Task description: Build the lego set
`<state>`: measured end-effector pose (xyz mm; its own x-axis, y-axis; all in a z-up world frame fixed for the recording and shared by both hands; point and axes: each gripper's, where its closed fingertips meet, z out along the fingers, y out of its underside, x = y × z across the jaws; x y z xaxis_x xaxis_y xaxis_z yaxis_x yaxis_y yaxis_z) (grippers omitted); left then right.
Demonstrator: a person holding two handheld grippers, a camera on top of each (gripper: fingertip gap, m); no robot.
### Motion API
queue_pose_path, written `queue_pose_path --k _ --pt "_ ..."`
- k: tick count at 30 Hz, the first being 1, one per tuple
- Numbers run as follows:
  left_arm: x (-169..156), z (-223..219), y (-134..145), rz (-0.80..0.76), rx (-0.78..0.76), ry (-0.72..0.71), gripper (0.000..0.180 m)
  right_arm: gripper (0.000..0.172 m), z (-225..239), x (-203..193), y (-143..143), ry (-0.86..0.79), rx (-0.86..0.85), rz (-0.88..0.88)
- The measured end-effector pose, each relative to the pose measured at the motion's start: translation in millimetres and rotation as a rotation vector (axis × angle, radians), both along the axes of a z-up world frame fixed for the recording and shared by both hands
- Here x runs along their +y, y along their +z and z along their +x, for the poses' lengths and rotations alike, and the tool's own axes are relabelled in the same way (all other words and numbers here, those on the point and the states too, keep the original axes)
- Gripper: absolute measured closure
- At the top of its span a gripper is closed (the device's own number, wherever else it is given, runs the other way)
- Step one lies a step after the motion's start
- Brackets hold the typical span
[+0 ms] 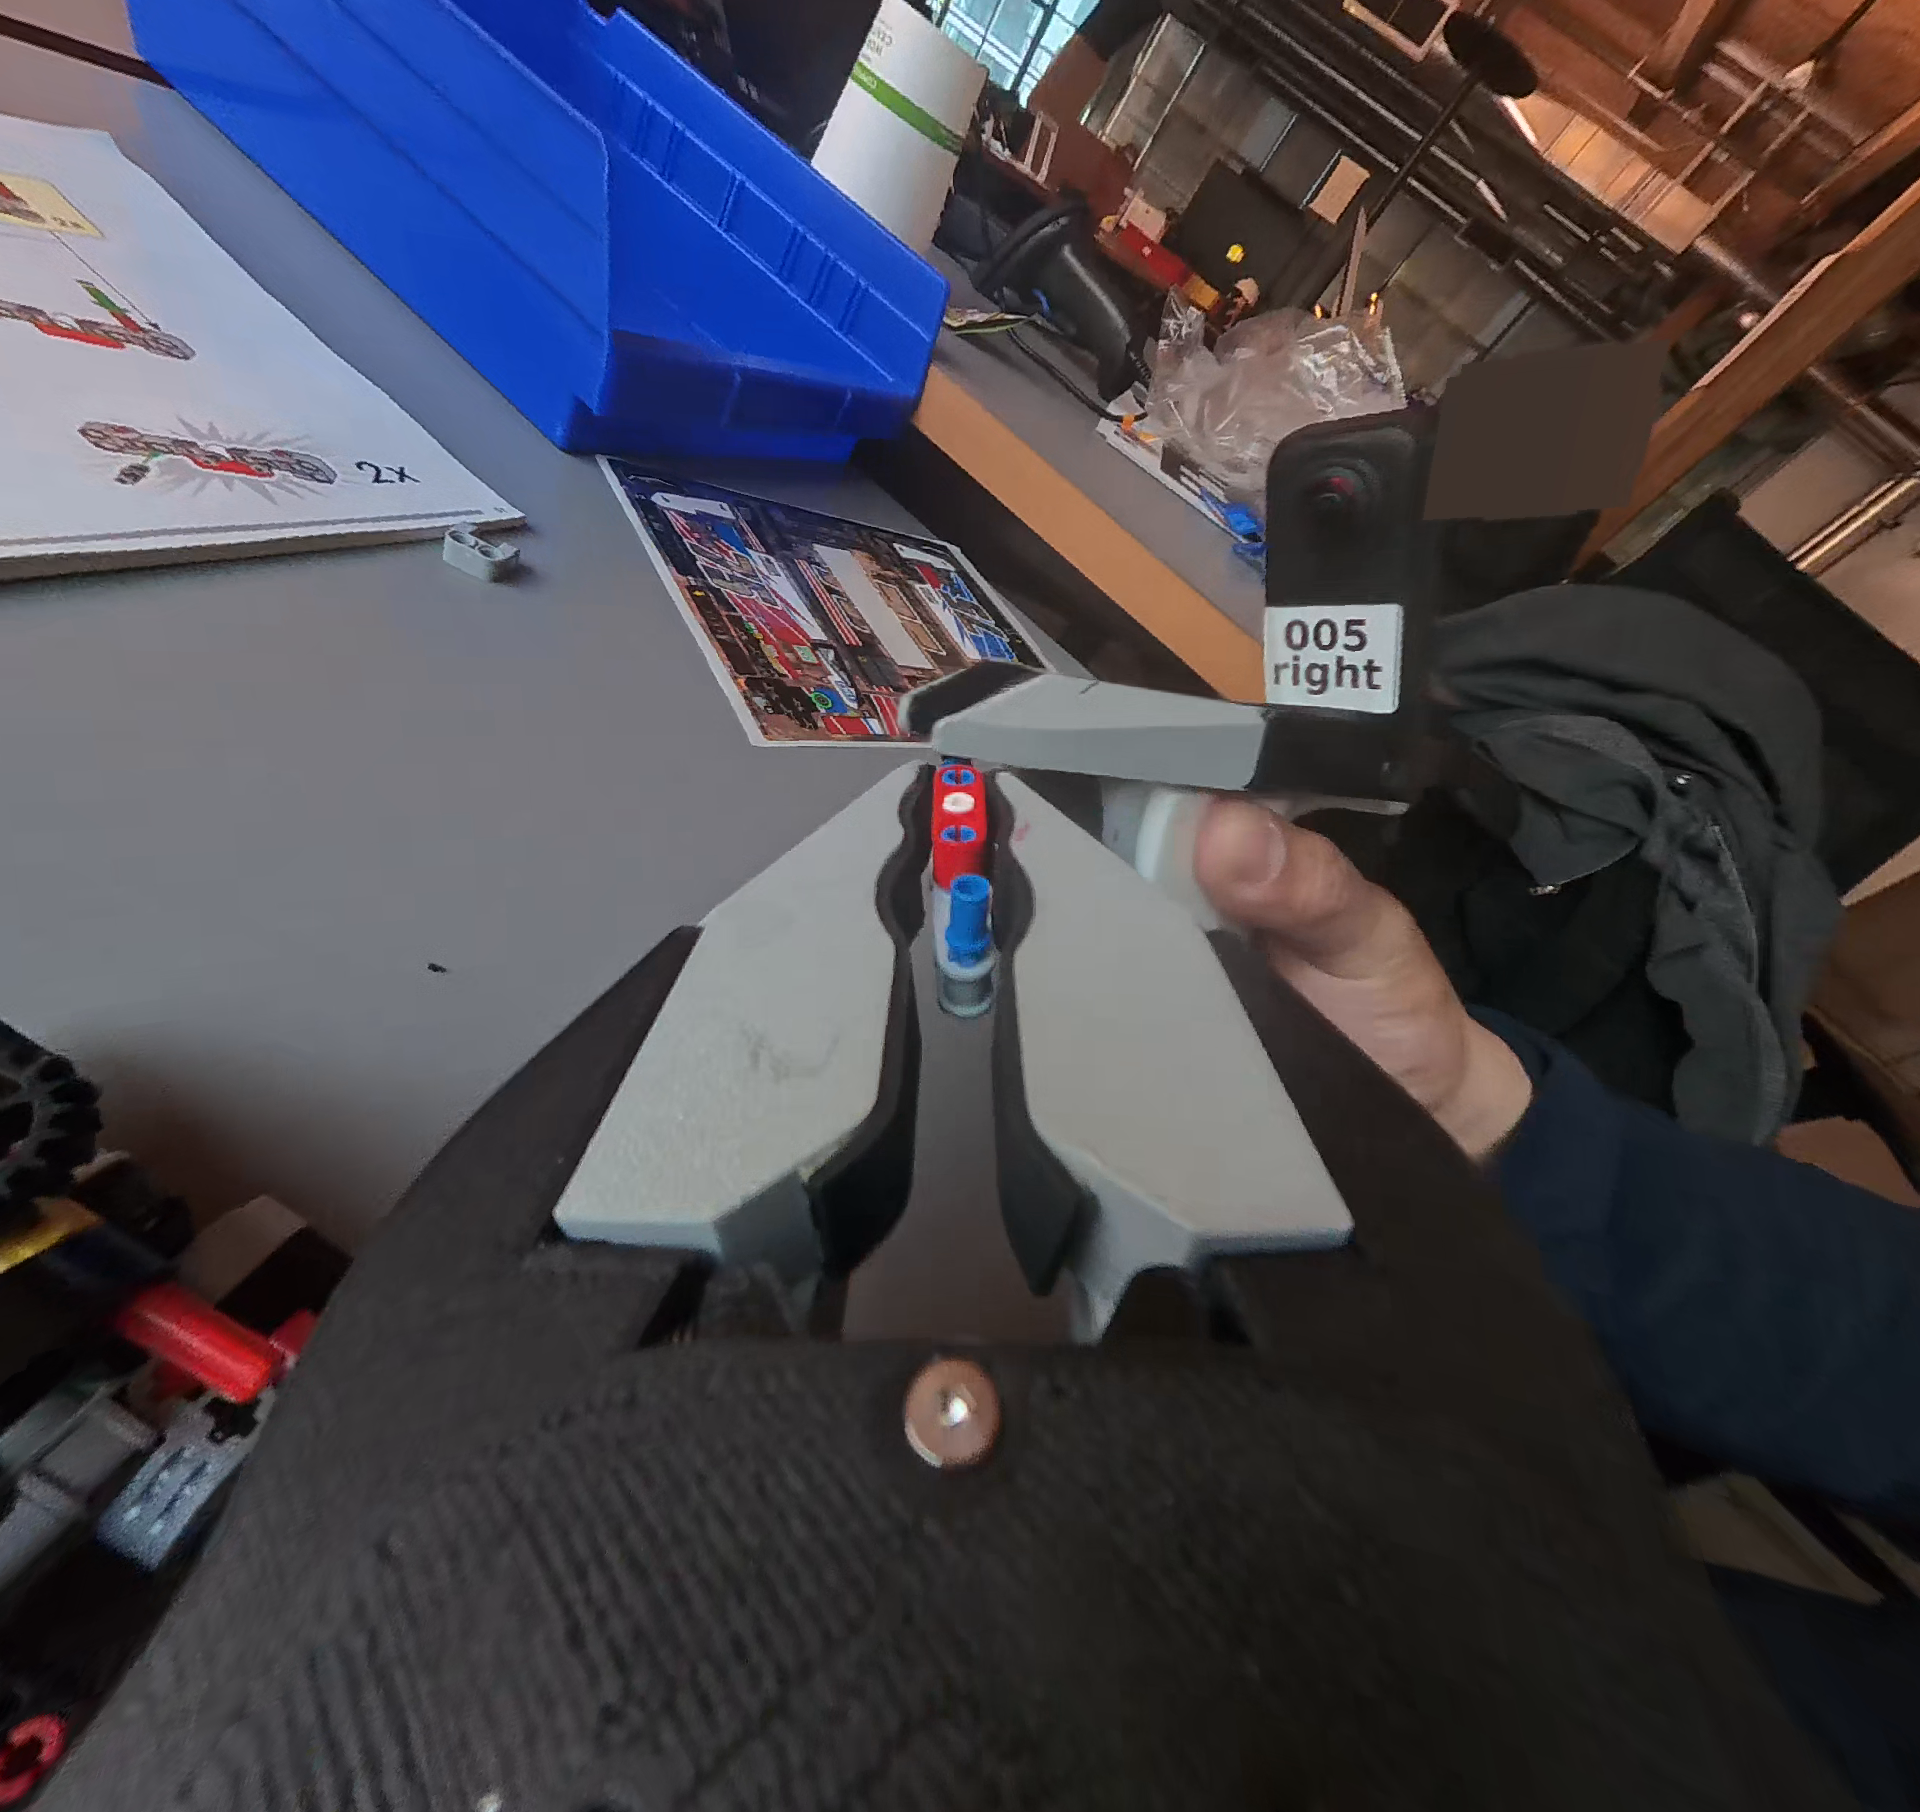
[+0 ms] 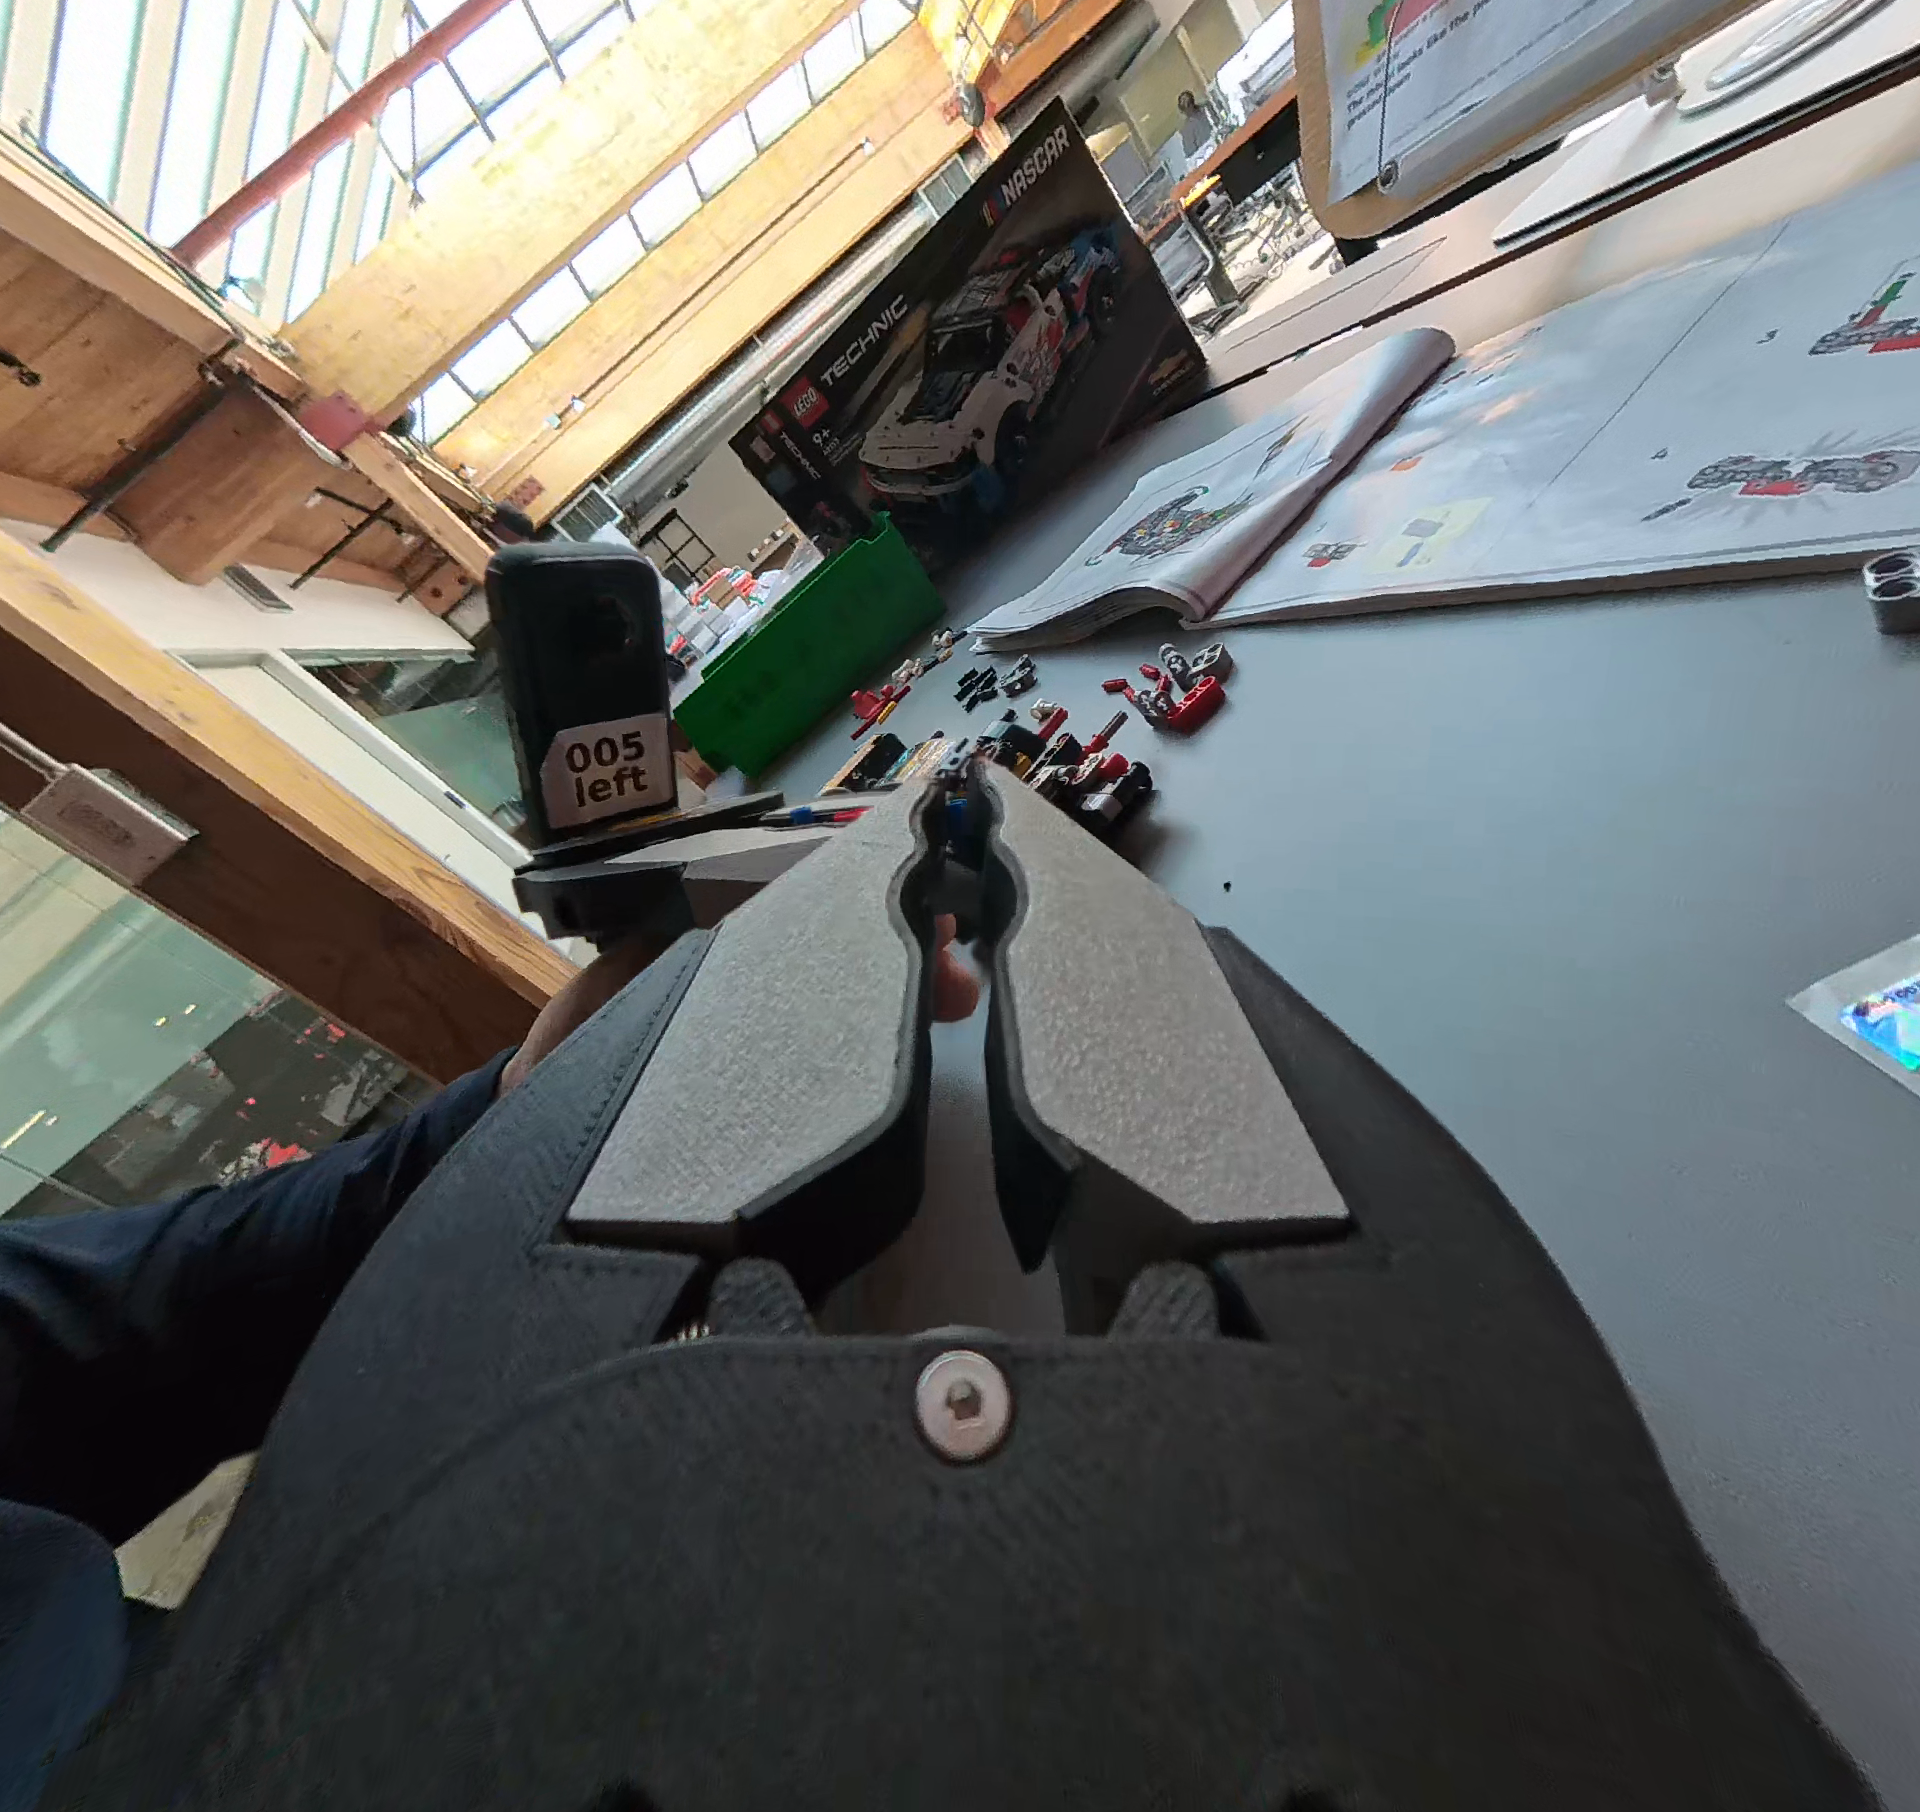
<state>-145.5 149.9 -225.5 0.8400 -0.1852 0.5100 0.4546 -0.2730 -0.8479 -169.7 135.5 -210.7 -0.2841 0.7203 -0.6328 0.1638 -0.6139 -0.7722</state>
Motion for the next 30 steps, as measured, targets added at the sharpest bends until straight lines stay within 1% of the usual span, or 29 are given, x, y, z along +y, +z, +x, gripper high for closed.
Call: queue_pose_path --k 2,3,5,8,11,12,19,23,26,27,28,30 --pt "-1.9 -0.3 -5.5 -0.033 -0.031 -0.013 0.175 0.172 4.6 4.7 7.6 -0.005 0.052 0.033" --pt "-2.6 -1.9 -6.4 -0.034 -0.052 -0.013 0.175 0.172 8.3 13.0 11.6 -0.029 0.078 0.054" --pt "-3.8 -3.3 -6.9 -0.038 -0.071 -0.02 0.175 0.172 13.7 24.5 9.4 -0.029 0.063 0.078" --pt "-3.0 1.7 -8.8 -0.052 -0.028 -0.041 0.175 0.172 16.0 18.4 3.7 0.058 0.025 0.086" --pt "-4.0 7.3 -5.4 -0.028 0.0 -0.075 0.175 0.171 17.2 3.5 -2.2 0.151 -0.011 0.183" --pt "-4.8 7.9 -4.0 -0.018 0.003 -0.086 0.175 0.168 18.6 0.1 -3.3 0.18 -0.014 0.202" --pt "-9.6 18.0 5.5 0.052 0.021 -0.189 0.175 0.162 25.7 -4.8 -3.3 0.253 -0.005 0.202" --pt "-11.2 25.6 6.8 0.067 0.068 -0.226 0.175 0.164 30.4 -10.4 0.8 0.298 0.031 0.201" --pt "-12.0 27.0 7.1 0.07 0.072 -0.234 0.175 0.165 31.2 -12.4 1.4 0.314 0.039 0.207" --pt "-12.1 27.3 6.8 0.068 0.071 -0.237 0.175 0.167 31.6 -12.8 1.2 0.314 0.04 0.22" --pt "-12.0 27.6 5.9 0.06 0.068 -0.237 0.175 0.172 32.3 -13.3 0.8 0.315 0.04 0.243" --pt "-8.2 23.6 -1.7 0.005 0.061 -0.203 0.175 0.172 28.1 -9.6 -6.1 0.259 -0.012 0.341"
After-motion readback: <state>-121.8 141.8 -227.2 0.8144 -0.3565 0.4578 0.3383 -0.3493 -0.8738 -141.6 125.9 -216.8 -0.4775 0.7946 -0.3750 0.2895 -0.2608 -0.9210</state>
